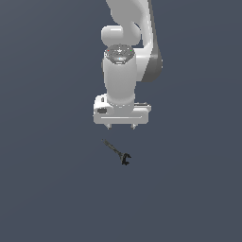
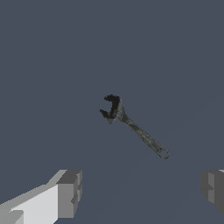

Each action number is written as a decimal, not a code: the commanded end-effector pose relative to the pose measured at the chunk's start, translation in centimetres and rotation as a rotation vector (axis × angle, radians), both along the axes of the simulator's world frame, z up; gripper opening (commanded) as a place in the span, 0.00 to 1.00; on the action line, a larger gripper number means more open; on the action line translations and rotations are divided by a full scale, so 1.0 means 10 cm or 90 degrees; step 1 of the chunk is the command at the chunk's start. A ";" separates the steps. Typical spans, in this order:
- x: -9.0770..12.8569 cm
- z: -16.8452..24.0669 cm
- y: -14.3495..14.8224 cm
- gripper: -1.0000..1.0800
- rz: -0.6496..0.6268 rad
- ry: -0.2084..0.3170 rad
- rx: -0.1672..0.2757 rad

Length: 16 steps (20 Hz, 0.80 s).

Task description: Pick up the object and move it to a goal position.

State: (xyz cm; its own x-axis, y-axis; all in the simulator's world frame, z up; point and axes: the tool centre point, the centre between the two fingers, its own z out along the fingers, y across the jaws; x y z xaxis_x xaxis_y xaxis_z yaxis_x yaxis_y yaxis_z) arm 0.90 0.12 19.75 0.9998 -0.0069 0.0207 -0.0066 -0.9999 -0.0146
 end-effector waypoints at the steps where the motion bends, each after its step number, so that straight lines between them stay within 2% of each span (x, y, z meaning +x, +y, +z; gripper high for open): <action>1: 0.00 -0.02 0.00 0.96 0.005 0.000 0.000; 9: 0.03 -0.17 -0.04 0.96 0.058 0.002 -0.006; 16: 0.06 -0.45 -0.10 0.96 0.150 0.005 -0.013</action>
